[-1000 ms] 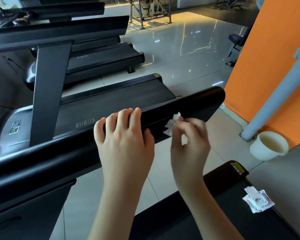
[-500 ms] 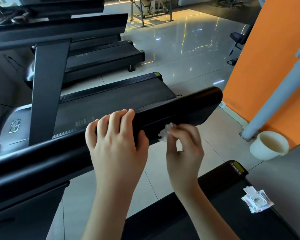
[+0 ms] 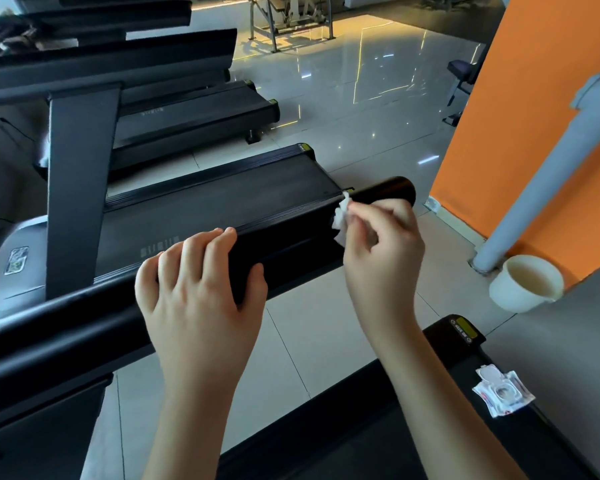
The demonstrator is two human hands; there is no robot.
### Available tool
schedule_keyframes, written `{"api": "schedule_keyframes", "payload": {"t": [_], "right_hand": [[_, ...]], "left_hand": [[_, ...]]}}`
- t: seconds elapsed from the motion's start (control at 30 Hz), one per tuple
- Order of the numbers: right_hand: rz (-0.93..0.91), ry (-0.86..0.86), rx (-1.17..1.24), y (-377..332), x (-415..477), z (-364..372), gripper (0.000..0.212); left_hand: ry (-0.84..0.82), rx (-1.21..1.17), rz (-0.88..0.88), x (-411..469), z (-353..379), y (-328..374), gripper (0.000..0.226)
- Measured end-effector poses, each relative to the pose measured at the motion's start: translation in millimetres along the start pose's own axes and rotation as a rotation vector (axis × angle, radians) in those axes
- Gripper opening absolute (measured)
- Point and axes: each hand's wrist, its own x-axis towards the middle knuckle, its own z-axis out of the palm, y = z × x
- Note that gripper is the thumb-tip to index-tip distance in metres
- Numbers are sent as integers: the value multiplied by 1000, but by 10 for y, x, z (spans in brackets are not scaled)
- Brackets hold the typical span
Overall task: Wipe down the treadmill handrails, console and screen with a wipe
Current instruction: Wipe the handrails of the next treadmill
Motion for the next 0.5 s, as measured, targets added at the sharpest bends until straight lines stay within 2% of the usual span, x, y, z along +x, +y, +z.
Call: {"api": "schedule_keyframes", "payload": {"t": [0.07, 0.23, 0.4, 0.5], "right_hand": [[-13, -14, -49, -57, 13, 12, 16], [-190, -165, -100, -138, -57, -20, 13], [-74, -103, -150, -27, 128, -39, 19], [-114, -115, -128, -113, 42, -9, 18]], "left_hand": [[7, -9, 3, 0, 3, -6, 37], [19, -5, 11, -9, 22, 6, 36], [25, 3, -1, -9, 34, 31, 35], [17, 11, -9, -6, 21, 41, 37]]}}
